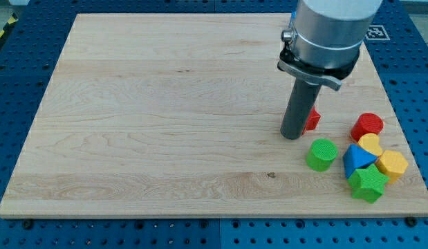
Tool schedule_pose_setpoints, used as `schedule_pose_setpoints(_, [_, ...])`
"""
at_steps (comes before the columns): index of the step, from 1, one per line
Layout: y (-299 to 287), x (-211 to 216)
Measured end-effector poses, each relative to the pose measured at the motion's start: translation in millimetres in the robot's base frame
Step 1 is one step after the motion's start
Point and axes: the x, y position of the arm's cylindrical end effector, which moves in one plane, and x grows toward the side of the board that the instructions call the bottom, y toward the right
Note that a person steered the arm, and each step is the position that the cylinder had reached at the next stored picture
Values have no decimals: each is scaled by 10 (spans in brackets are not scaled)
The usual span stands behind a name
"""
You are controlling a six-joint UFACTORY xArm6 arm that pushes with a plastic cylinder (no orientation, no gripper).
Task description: Push the red star to the bottom the blue cube
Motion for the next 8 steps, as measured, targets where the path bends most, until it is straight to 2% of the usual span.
schedule_pose_setpoints(4, [539,-113])
schedule_pose_setpoints(7, [518,-820])
schedule_pose_setpoints(8, [417,-1213])
